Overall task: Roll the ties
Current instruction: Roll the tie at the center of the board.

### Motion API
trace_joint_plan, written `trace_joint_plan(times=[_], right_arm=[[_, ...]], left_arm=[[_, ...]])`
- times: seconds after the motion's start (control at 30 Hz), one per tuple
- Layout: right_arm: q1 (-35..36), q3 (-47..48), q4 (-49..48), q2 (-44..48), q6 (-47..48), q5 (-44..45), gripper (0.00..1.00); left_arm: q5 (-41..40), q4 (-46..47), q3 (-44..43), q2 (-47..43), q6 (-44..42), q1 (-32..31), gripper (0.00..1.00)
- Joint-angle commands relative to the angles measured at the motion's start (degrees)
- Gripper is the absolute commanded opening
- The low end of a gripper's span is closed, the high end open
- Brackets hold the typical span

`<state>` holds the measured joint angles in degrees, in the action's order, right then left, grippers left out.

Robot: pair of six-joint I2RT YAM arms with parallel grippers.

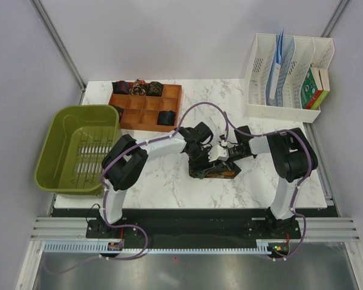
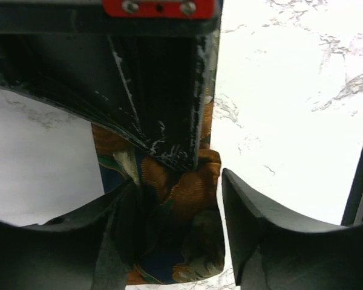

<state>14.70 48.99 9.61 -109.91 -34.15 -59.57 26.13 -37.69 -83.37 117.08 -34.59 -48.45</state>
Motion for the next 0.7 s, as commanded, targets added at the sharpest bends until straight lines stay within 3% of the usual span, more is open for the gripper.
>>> trace_joint_plan(times=[0.0, 0.47, 0.67], right_arm=[[0.6, 0.6, -0.2, -2.1, 3.3, 7.7, 0.0], [-0.8, 1.6, 3.3, -2.9, 6.3, 12.8, 0.0], [-0.9, 2.7, 5.2, -3.8, 7.5, 15.2, 0.0]], left_arm=[[-0.6, -1.0, 2.6, -1.6, 0.0, 0.9, 0.67], [1.3, 6.1, 4.3, -8.4, 1.1, 0.9, 0.88], [0.5, 9.0, 5.6, -10.1, 2.2, 1.2, 0.92]])
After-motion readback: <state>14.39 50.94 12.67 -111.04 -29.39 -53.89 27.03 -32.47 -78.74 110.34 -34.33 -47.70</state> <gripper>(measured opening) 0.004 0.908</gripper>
